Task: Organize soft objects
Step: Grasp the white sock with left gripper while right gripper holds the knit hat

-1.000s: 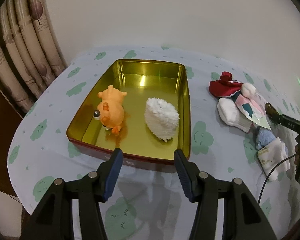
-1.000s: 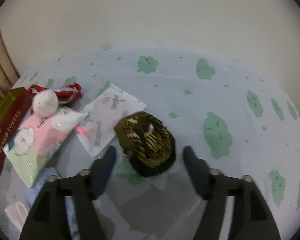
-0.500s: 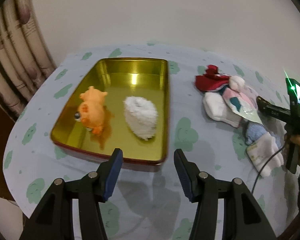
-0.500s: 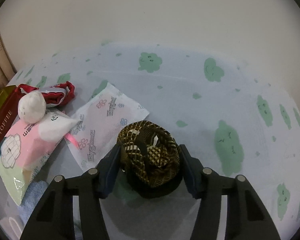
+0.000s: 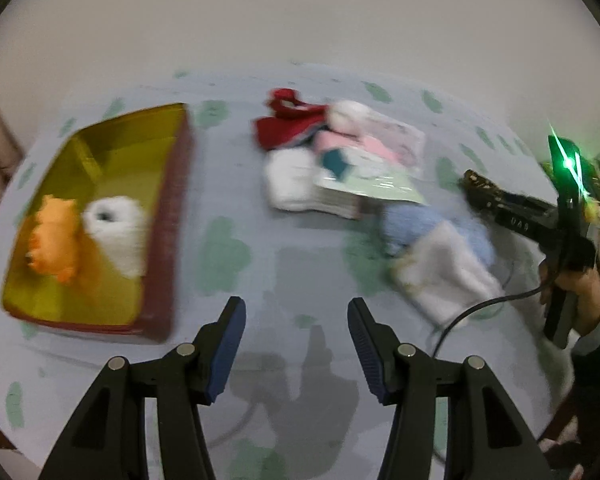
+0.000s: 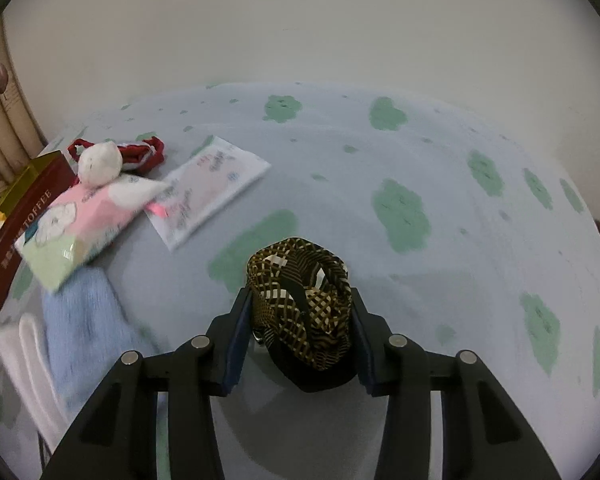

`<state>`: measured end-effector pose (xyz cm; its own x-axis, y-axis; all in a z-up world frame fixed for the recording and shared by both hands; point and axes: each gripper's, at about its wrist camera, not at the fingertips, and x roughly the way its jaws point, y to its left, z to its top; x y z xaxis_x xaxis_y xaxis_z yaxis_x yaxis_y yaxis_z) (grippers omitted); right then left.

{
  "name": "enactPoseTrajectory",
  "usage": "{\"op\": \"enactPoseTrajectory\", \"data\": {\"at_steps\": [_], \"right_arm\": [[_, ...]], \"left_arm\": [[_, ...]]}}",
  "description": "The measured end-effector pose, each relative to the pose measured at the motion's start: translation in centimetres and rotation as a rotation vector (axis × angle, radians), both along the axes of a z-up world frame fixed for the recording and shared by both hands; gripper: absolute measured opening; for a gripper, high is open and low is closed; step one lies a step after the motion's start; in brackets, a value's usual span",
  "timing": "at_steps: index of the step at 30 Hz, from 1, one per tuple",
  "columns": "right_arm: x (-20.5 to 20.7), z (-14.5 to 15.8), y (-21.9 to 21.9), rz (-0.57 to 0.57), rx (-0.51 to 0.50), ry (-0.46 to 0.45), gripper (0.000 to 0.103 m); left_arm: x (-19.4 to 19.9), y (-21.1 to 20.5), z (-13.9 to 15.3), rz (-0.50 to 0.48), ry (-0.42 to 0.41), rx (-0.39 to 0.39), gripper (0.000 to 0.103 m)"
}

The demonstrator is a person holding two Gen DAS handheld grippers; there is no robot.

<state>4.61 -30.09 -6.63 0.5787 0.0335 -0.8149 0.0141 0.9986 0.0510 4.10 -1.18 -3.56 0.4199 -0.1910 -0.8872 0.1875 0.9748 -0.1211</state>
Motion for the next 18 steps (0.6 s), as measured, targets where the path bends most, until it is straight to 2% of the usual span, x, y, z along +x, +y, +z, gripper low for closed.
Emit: {"op": "enactPoseTrajectory", "data": {"at_steps": [4,5,7,10,18], "right_arm": [[-2.7,-0.3,-1.3,-0.021,-0.041,-0.003,0.042],[-3.1,-0.5,-1.6,-0.024,-0.04,-0.001,0.042],[-3.6,-0.6,-2.1,-0.037,-0.012,-0.027,0.042],[-3.6,-0.7,-2.1,-0.051,-0.004,-0.032,0.043],[-3.7,-0.6,-2.7,-0.047,0.06,-0.043,0.046]], "left_arm": [[0.3,-2.5,-0.1,-0.052,0.061,-0.091,0.054],[0.5,-3.2,-0.1,-0.066,0.094,-0.137,0.054],[1.0,-4.1,-0.3,-0.066,0.157,-0.213,0.054],[2.0,-4.9,0.0,-0.029,0.215,-0.286,0.054],[4.3,-8.9,0.8,0.095,0.249,-0.307,0.057]]}}
